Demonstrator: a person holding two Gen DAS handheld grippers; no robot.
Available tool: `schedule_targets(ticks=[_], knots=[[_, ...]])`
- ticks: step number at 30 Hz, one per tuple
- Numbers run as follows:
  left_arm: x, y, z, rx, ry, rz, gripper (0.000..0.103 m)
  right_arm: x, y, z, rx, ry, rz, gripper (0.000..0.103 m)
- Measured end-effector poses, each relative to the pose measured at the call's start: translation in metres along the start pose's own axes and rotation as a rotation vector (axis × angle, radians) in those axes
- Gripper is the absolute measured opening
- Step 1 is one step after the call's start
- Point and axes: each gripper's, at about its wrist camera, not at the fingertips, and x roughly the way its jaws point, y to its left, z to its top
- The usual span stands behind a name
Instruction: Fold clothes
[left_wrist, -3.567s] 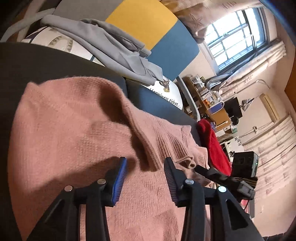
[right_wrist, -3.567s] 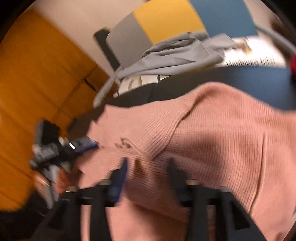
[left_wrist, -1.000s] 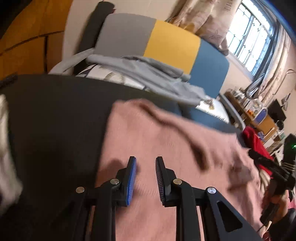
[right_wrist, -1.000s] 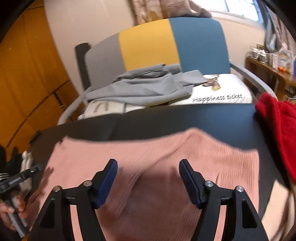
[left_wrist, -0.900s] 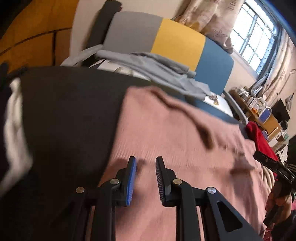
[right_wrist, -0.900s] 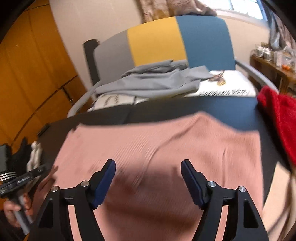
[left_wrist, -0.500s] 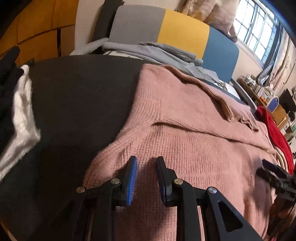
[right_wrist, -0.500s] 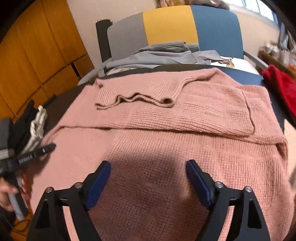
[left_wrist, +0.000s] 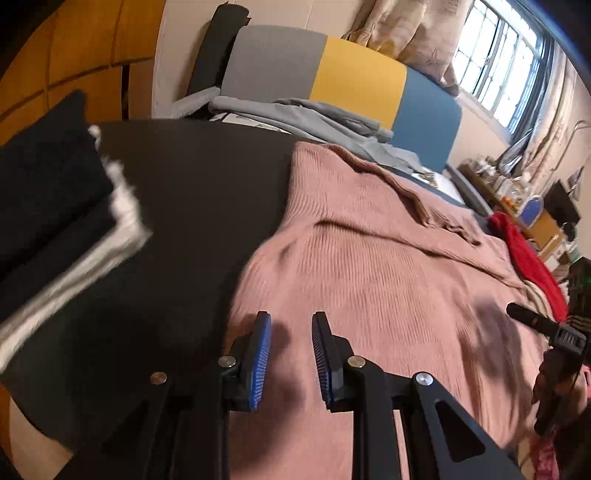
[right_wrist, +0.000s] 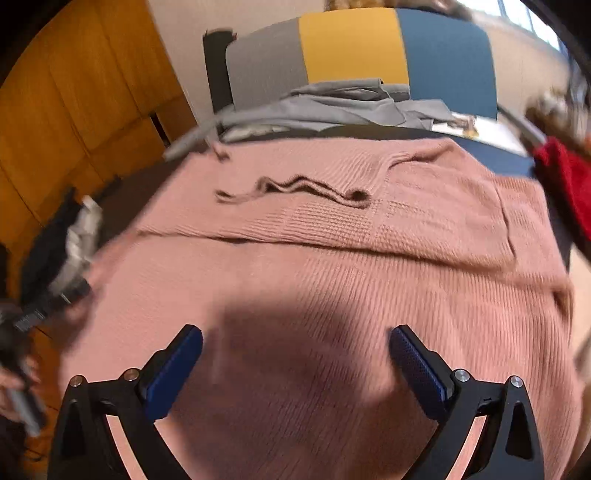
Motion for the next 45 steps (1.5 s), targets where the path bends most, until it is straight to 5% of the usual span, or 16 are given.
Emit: schedule_targets(ticks=[8, 11, 16, 25, 39, 45], knots=[[-0.033, 0.046, -0.039, -0.051, 0.066, -0.016, 0.026, -0.1, -0.06, -0.064, 0.257, -0.043, 0.093, 0.102], [-0.033, 0.056, -0.042, -0.115, 0.081, -0.078, 0.027, -0.139, -0.085, -0.09, 0.352, -0.056, 0.117, 0.101], [-0.033, 0.053, -0.048, -0.135, 0.091, -0.116, 0.028, -0.172, -0.114, -0.129, 0.446, -0.076, 0.071, 0.089], [-0.035, 0.039, -0.06, -0.087, 0.108, -0.109, 0.03, -0.158, -0.112, -0.149, 0.459, -0.055, 0.162, 0.063], [-0.036, 0.027, -0.069, -0.014, 0.121, -0.096, 0.033, -0.132, -0.102, -0.168, 0.476, 0.013, 0.313, 0.062], [-0.036, 0.027, -0.072, 0.004, 0.112, -0.101, 0.034, -0.127, -0.102, -0.164, 0.472, -0.013, 0.338, 0.046]])
